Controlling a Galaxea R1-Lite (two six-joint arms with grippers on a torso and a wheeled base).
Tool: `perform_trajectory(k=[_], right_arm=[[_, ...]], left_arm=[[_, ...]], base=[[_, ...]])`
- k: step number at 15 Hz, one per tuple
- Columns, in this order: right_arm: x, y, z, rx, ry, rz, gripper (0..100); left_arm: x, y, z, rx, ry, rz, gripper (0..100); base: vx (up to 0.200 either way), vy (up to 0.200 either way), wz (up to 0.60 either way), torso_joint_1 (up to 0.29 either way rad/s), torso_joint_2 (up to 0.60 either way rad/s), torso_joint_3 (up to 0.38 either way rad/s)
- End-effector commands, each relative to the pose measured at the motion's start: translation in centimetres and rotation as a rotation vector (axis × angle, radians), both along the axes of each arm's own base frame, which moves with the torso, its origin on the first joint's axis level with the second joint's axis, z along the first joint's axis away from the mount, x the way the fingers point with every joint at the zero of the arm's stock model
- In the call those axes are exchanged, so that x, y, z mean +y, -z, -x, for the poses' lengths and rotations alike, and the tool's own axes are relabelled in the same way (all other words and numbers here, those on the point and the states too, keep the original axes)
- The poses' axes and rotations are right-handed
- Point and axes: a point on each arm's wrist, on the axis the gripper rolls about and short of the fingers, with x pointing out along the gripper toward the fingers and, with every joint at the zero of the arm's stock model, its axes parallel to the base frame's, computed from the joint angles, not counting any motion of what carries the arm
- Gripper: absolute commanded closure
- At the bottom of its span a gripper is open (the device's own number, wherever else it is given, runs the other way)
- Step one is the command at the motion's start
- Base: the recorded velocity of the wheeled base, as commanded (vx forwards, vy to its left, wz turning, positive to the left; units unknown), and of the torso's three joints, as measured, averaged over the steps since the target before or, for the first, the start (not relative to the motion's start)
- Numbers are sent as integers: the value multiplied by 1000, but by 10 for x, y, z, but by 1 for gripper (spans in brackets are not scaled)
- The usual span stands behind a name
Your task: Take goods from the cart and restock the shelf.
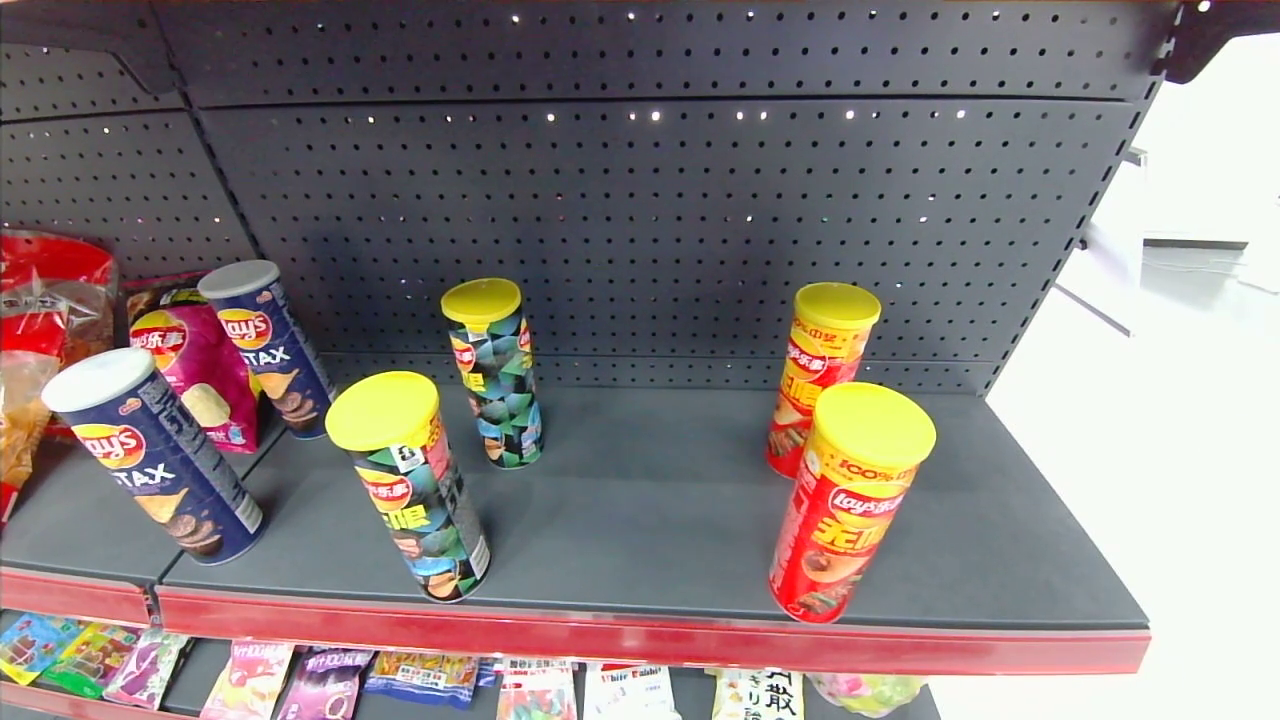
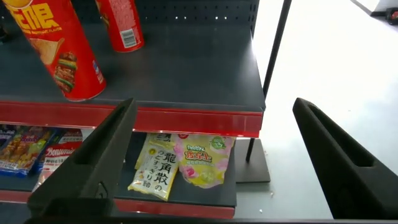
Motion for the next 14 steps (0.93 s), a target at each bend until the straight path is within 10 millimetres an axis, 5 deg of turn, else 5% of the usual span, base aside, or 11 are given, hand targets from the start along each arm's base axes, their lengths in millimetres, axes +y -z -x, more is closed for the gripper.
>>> perform_trajectory(k=[1,6,12,14], right_arm=[[0,0,0,1,2,0,0],[0,0,0,1,5,-5,0],[0,0,0,1,6,-3,0],[0,0,0,1,8,-5,0]], left_arm=[[0,0,0,1,0,-1,0],[0,0,0,1,11,-23,0],[0,0,0,3,11,-21,0],[0,0,0,1,11,-20,0]], base=[[0,0,0,0,0,0],[0,0,0,0,0,0],[-200,0,0,1,4,3],[0,0,0,0,0,0]])
